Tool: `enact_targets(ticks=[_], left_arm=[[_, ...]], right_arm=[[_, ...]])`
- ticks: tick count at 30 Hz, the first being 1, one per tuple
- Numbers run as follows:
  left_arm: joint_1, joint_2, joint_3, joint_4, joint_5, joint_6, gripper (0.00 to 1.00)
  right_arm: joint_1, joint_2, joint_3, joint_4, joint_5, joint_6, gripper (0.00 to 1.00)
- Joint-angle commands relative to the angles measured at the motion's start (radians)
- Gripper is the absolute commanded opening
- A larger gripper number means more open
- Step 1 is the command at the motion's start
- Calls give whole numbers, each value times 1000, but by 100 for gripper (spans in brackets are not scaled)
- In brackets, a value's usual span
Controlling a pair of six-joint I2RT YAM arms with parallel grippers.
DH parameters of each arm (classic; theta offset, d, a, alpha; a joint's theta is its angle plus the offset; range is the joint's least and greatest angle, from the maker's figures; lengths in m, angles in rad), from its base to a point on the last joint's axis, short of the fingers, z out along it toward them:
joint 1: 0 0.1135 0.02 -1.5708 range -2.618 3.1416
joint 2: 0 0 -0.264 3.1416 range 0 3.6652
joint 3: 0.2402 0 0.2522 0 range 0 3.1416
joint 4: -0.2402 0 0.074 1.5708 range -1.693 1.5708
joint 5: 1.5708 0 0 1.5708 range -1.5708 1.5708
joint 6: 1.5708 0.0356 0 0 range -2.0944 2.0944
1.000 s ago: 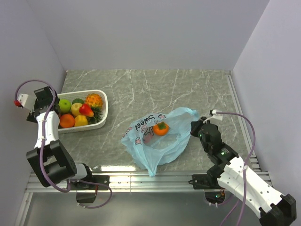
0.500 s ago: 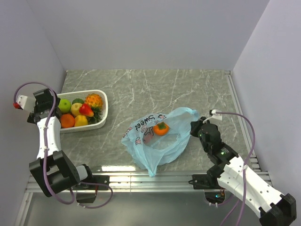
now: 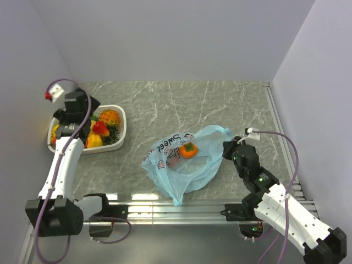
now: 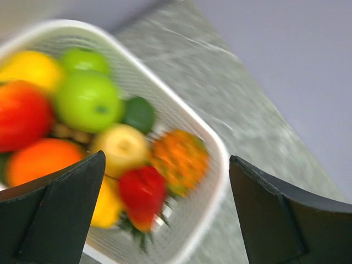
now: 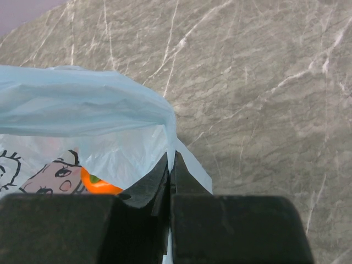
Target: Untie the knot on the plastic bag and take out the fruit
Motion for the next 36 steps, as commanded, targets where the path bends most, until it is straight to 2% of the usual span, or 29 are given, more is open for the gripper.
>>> enact_targets(ticks=[1,4,5,7,8,9,11,12,15,18,19,21,25,28,31,36], left_arm=[[-133,-40,55,-25,-10,86,99],[-291,-62,61,-28,68,115,99],[-389,-74,50,-6,123,142,99],[-495,-79,38,25,183,187,99],[-597,-74,33,38,225,208,99],[-651,-66,32,36,271,240,99],[-768,-37,43,30,276,267,99],[-895,-26,50,28,239,289,99],[-1108,21,84,24,196,334,98],[-1225,107,139,4,179,342,90],[-1244,133,153,2,194,351,85],[-1296,220,185,-8,178,369,82],[-1319,360,242,-54,138,325,81],[-1315,438,231,-6,66,293,82],[-1275,520,271,-34,-9,238,82],[-1187,557,271,25,-23,115,84]], right_arm=[[-4,4,26,60,-9,-29,0],[-4,10,22,77,-19,-31,0],[-6,15,20,80,-23,-32,0],[-4,22,22,85,-28,-35,0],[-1,26,23,85,-26,-37,0],[-3,27,25,82,-23,-40,0],[-1,26,22,75,-17,-41,0],[-3,24,20,72,-19,-43,0],[-3,13,13,59,-19,-50,0],[-3,-4,6,46,-25,-52,0],[-3,-14,2,45,-32,-51,0],[-3,-22,-3,43,-43,-46,0],[-3,-51,-9,31,-54,-47,0],[-3,-63,-18,31,-56,-52,0],[-3,-68,-30,42,-65,-55,0],[-3,-77,-44,35,-72,-52,0]])
